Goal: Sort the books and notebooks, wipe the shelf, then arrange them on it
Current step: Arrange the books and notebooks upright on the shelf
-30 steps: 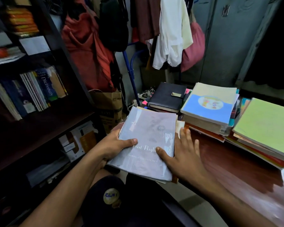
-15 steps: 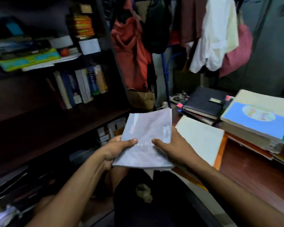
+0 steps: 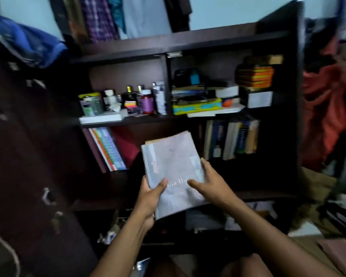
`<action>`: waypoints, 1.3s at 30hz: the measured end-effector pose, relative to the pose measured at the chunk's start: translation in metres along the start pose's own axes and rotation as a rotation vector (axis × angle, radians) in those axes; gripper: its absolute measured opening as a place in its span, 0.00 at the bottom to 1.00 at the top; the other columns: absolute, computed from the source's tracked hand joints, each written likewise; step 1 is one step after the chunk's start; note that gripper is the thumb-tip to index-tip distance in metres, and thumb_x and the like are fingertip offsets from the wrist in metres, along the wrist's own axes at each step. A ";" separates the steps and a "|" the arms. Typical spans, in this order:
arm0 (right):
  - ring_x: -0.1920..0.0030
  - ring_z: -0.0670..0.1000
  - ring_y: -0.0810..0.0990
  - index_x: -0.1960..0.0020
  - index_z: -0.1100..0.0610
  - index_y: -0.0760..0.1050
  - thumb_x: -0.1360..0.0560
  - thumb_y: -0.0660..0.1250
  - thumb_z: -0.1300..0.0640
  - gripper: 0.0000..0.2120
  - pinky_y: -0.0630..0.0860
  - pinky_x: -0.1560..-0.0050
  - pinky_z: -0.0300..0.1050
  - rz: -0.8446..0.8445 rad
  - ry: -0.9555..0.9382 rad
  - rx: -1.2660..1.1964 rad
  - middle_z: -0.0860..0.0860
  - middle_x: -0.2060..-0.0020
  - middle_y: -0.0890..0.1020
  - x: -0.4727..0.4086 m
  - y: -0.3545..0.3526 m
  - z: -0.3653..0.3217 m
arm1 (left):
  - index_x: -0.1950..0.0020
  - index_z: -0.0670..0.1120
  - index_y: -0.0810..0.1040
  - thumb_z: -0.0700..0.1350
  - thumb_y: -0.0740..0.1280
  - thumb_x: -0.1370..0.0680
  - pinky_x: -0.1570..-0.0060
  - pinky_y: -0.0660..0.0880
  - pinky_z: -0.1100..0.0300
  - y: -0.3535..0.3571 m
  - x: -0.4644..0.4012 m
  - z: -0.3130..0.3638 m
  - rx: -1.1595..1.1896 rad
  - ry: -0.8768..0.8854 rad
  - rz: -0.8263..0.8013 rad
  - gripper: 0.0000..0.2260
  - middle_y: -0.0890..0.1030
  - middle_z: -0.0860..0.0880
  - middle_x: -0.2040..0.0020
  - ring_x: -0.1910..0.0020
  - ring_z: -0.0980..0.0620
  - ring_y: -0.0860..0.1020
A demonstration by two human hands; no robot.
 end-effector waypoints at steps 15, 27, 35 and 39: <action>0.44 0.60 0.77 0.34 0.53 0.70 0.28 0.73 0.55 0.25 0.75 0.41 0.50 -0.171 0.143 0.386 0.55 0.43 0.71 -0.058 0.075 0.048 | 0.21 0.56 0.60 0.64 0.71 0.32 0.29 0.65 0.47 -0.074 -0.042 -0.034 -1.090 -0.134 0.236 0.42 0.60 0.45 0.28 0.27 0.41 0.60; 0.48 0.53 0.78 0.42 0.47 0.73 0.27 0.71 0.59 0.17 0.75 0.48 0.49 -0.068 0.047 0.262 0.52 0.46 0.79 -0.067 0.071 0.060 | 0.42 0.45 0.80 0.47 0.72 0.21 0.52 0.82 0.52 -0.073 -0.053 -0.042 -0.349 -0.110 0.276 0.09 0.85 0.48 0.46 0.49 0.49 0.84; 0.45 0.59 0.82 0.31 0.64 0.74 0.21 0.70 0.57 0.21 0.76 0.46 0.48 -0.048 0.301 0.068 0.59 0.43 0.82 -0.066 0.064 0.092 | 0.46 0.44 0.78 0.38 0.67 0.18 0.68 0.79 0.59 -0.075 -0.046 -0.037 -0.213 -0.183 0.287 0.03 0.83 0.45 0.50 0.56 0.48 0.83; 0.61 0.56 0.81 0.45 0.68 0.79 0.21 0.68 0.65 0.07 0.78 0.61 0.46 -0.027 0.452 -0.214 0.58 0.59 0.84 -0.071 0.045 0.102 | 0.52 0.49 0.75 0.32 0.71 0.23 0.67 0.80 0.55 -0.069 -0.042 -0.032 -0.376 -0.191 0.252 0.12 0.82 0.45 0.54 0.64 0.47 0.81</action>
Point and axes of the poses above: each hand's wrist, its own x-axis away from the middle knuckle, its own y-axis out of the palm, z = x × y, the point moved 3 cm from there along -x, towards the middle knuckle
